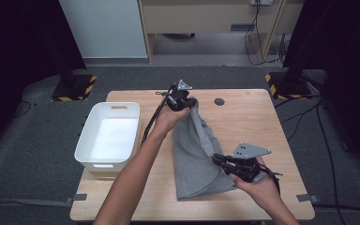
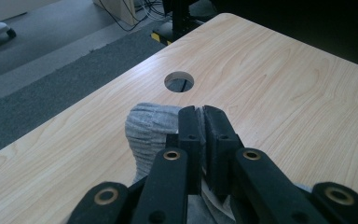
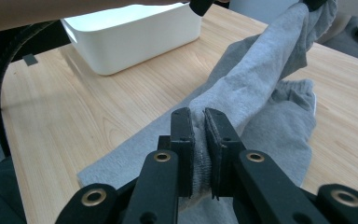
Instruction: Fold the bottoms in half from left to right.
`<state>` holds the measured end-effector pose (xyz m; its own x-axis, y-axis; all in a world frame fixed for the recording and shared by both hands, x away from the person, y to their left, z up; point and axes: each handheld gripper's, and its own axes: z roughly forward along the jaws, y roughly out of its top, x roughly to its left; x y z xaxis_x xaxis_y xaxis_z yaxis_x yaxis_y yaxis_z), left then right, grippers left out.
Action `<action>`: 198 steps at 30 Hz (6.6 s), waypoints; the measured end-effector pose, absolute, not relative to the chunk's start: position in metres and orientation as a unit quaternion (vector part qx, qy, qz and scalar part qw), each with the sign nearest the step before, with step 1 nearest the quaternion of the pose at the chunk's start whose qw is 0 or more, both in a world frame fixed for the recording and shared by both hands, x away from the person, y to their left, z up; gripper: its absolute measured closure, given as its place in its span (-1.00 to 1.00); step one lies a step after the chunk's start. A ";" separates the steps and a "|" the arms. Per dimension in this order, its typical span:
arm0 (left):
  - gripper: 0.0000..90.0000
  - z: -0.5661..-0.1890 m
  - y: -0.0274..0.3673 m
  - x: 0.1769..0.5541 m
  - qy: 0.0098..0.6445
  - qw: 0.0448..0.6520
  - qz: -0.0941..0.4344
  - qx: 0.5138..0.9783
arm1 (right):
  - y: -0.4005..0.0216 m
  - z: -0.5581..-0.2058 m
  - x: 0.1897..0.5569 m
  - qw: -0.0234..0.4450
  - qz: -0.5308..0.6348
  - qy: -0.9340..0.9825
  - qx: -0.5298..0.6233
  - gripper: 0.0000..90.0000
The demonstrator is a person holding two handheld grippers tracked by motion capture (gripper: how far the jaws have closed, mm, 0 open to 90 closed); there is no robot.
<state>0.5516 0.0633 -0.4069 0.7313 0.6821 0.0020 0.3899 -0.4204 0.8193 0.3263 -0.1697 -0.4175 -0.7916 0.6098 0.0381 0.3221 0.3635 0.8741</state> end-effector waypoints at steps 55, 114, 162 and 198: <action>0.91 -0.428 0.051 0.549 0.317 0.434 0.169 0.826 | -0.194 -0.444 0.326 0.129 0.476 0.813 0.310 0.83; 0.88 -0.478 0.023 0.544 0.311 0.416 0.164 0.838 | -0.234 -0.504 0.327 0.104 0.432 0.818 0.365 0.78; -0.32 -0.448 0.042 0.522 0.350 0.458 0.185 0.796 | -0.245 -0.477 0.347 0.150 0.431 0.795 0.400 -0.11; -0.70 -0.463 0.108 0.519 0.419 0.440 0.161 0.778 | -0.166 -0.449 0.481 0.177 0.405 0.795 0.416 0.01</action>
